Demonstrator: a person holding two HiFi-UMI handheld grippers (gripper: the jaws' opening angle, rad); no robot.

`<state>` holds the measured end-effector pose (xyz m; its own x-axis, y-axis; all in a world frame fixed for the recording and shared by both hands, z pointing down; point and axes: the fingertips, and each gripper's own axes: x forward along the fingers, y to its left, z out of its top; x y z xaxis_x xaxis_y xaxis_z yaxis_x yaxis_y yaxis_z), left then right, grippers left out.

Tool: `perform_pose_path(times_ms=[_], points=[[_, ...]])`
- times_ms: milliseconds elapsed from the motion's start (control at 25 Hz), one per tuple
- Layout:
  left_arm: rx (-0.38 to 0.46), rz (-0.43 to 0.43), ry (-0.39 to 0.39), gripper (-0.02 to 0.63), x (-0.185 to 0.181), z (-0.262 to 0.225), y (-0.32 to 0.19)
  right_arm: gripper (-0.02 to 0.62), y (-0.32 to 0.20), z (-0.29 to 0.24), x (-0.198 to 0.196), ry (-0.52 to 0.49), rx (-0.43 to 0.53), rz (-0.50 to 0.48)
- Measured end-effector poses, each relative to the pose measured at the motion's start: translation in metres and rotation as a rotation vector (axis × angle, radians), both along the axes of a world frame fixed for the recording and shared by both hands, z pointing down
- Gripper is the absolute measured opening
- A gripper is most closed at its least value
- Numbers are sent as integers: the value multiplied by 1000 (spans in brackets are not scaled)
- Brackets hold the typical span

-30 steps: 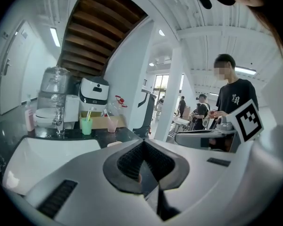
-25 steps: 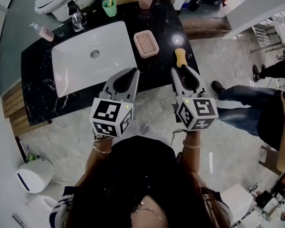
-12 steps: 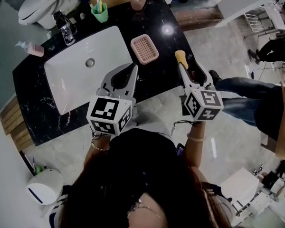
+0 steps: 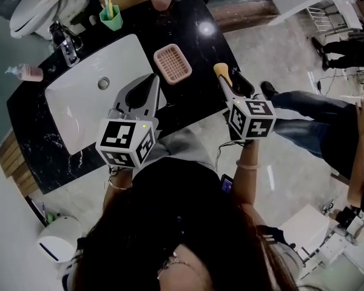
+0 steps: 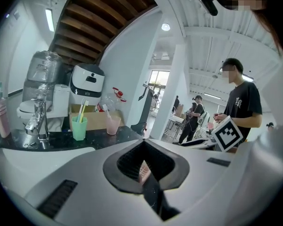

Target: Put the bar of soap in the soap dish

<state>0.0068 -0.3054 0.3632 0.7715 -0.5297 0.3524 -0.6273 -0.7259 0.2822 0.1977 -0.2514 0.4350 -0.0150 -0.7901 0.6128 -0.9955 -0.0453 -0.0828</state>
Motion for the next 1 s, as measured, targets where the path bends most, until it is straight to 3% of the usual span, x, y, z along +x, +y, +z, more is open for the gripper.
perform_pose_path(times_ms=[1000], points=[[-106,7,-74,3,24,48,-27,264,-18,95,22,-74,-266,-46]])
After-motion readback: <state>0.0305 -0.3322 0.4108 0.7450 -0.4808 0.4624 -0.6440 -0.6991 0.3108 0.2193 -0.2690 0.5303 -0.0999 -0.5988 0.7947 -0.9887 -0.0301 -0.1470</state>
